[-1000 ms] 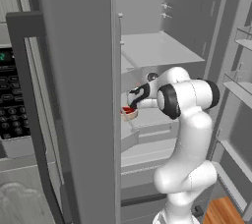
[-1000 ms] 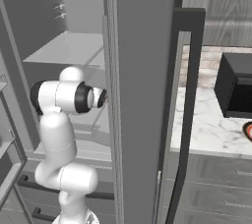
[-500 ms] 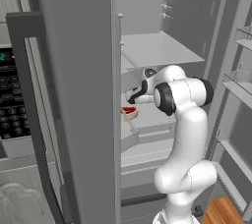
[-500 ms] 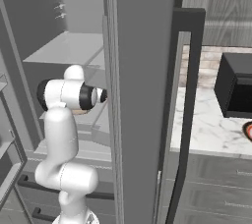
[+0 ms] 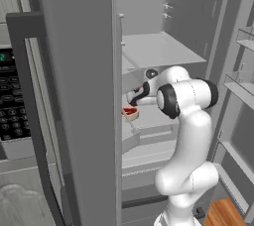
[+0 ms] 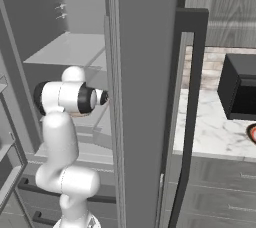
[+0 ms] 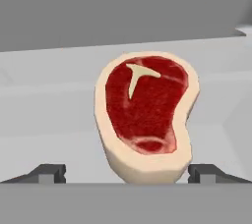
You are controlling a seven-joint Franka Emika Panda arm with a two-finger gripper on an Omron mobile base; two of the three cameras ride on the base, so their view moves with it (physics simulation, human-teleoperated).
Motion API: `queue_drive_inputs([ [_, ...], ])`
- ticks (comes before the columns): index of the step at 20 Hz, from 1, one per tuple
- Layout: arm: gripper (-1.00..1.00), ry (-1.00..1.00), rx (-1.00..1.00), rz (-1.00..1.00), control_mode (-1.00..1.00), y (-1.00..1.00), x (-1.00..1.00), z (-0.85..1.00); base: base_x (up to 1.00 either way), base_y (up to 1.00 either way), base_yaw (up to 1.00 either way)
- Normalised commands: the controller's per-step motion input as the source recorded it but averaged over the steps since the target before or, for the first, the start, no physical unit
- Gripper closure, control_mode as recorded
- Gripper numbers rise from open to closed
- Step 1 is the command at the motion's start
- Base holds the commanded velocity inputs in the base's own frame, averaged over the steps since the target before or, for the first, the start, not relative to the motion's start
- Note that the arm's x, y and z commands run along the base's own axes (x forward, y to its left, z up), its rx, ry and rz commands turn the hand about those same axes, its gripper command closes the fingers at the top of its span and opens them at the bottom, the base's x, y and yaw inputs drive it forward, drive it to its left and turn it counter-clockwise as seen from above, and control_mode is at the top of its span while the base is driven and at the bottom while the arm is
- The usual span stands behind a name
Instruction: Place the steak on the counter behind the older steak on the same shelf of the fridge to maintain FIFO order. Close the fridge door when finished.
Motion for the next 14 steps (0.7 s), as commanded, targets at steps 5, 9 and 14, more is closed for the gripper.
queue_drive_inputs([
  [5, -1.0, -0.14, 0.0, 0.0, -1.0, 0.02, -0.41, 0.0, 0.0, 0.0, 0.0],
  [9, -1.0, -0.19, 0.0, 0.0, -1.0, 0.0, -0.56, 0.09, 0.0, 0.0, 0.0],
  [14, -1.0, -0.11, 0.0, -0.04, -1.0, -0.02, -0.95, 0.68, 0.0, 0.0, 0.0],
])
